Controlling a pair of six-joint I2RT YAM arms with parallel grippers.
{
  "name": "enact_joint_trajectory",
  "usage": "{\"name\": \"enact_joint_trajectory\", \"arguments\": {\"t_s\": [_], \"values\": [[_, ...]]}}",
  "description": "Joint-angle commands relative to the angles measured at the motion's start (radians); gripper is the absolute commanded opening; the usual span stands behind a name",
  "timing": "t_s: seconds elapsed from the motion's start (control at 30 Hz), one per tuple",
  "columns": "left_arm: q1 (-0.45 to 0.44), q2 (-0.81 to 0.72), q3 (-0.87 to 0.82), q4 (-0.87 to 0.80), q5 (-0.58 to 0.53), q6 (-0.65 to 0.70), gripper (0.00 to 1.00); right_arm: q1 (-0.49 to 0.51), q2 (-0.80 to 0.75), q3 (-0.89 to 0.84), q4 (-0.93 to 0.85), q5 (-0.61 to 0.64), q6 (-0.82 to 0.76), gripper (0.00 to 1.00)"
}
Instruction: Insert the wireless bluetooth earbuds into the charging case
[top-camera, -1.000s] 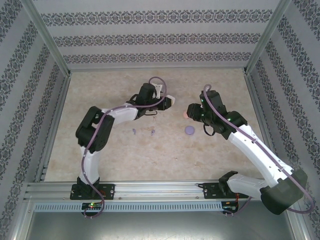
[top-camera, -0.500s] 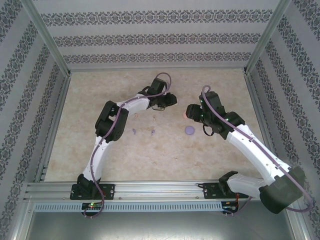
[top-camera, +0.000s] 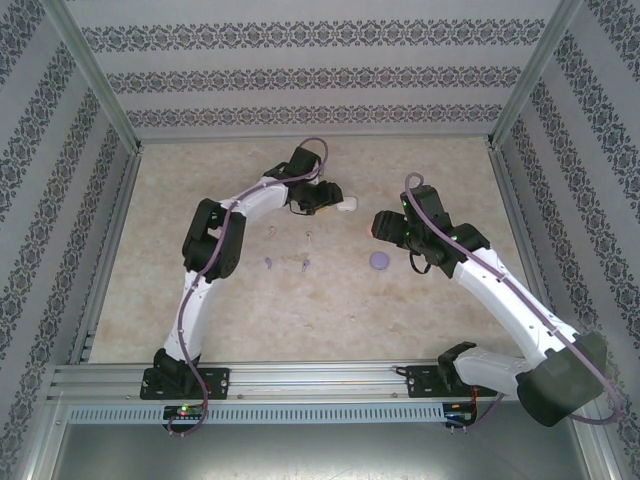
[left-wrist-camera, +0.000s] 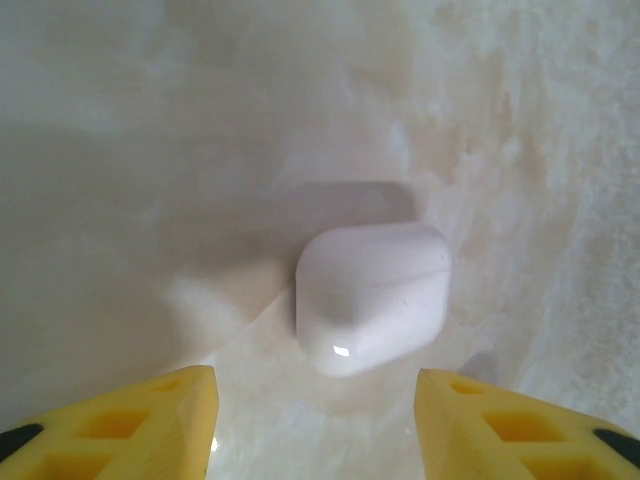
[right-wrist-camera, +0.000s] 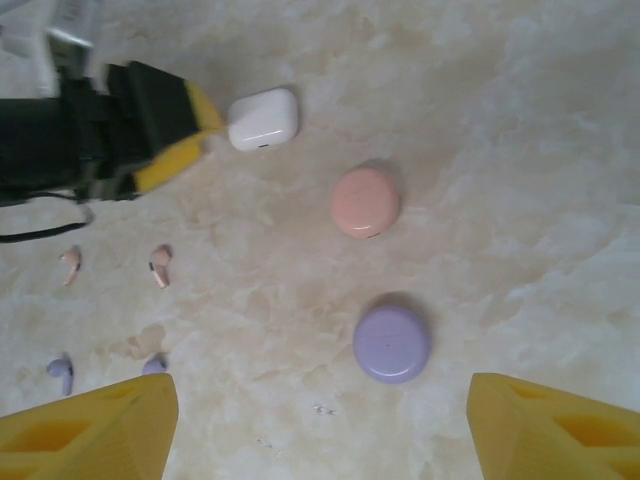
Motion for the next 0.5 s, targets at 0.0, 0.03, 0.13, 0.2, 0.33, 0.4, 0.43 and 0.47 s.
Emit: {"name": "enact_joint_trajectory", "arguments": {"t_s": [0.0,0.03,0.13,0.2,0.33,0.4,0.43,0.47], "values": [[0.024,-0.183,-0.058,-0.007,0.003,0.051,0.55,-0.017,0.057,-0.024,-0.021,0.008,-0.052,0.78],[0.025,-0.228,-0.085,0.005,-0.002,0.056,0.56,-0.019,0.082,-0.022,-0.017,0.004,-0.072,0.78],[0.026,-0.363,-0.176,0.041,-0.032,0.084,0.56,-0.022,0.176,-0.006,-0.021,-0.013,-0.131,0.78],[0.026,-0.460,-0.244,0.069,-0.059,0.100,0.57,-0.025,0.250,0.021,-0.041,-0.027,-0.169,0.78],[0.029,-0.641,-0.391,0.117,-0.124,0.138,0.57,-0.023,0.384,0.063,-0.056,-0.017,-0.188,0.77],[0.027,-0.720,-0.457,0.131,-0.160,0.154,0.57,-0.023,0.428,0.070,-0.049,-0.017,-0.175,0.76],[0.028,-0.760,-0.492,0.142,-0.179,0.162,0.57,-0.022,0.448,0.077,-0.045,-0.018,-0.165,0.76],[0.028,-0.798,-0.526,0.152,-0.199,0.168,0.57,-0.020,0.473,0.083,-0.043,-0.022,-0.157,0.76]]}}
